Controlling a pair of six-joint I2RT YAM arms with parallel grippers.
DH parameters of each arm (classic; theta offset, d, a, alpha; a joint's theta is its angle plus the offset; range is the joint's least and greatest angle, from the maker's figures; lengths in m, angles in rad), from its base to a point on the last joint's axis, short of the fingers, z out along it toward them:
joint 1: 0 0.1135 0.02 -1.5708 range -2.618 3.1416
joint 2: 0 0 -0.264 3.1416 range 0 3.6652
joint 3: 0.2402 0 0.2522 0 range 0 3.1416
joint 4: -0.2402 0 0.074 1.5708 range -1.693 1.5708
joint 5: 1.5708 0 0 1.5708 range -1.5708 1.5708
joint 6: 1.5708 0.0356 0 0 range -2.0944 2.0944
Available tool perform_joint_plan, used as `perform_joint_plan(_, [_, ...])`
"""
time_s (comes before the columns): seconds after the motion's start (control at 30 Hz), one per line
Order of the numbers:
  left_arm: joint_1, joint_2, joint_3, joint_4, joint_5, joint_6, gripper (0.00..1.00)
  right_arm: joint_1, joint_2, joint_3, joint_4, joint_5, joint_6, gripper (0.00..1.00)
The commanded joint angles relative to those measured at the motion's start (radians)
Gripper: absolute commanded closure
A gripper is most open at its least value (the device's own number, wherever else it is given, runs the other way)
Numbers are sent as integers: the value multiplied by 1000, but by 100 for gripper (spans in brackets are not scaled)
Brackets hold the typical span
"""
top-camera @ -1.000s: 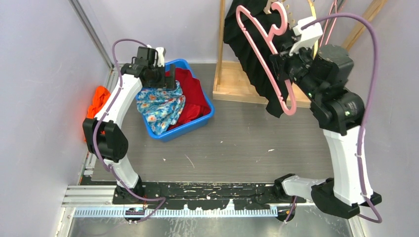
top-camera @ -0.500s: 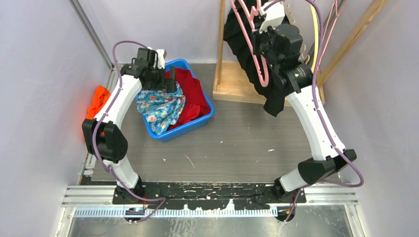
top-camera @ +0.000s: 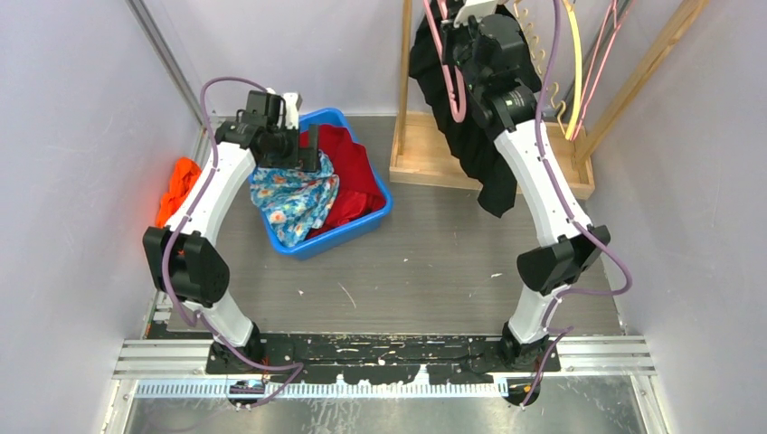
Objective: Remove the skirt from the hanger
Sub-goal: Place the skirt in the bin, then place the hanger at the clothesline.
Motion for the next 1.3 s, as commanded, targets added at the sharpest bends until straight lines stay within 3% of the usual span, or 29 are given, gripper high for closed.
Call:
perform_joint_plan(0.0, [0, -55, -14, -4, -20, 23, 1, -5, 28, 75, 77, -23, 34, 100])
perform_joint_plan(0.87, [-1, -156, -96, -28, -62, 17, 1, -102, 193, 114, 64, -88, 230, 100])
perform_joint_plan(1.0, [-1, -155, -99, -21, -60, 16, 1, -105, 168, 86, 66, -87, 218, 85])
perform_joint_plan(1.27, [0, -171, -118, -12, -65, 7, 1, -111, 159, 84, 57, -83, 228, 89])
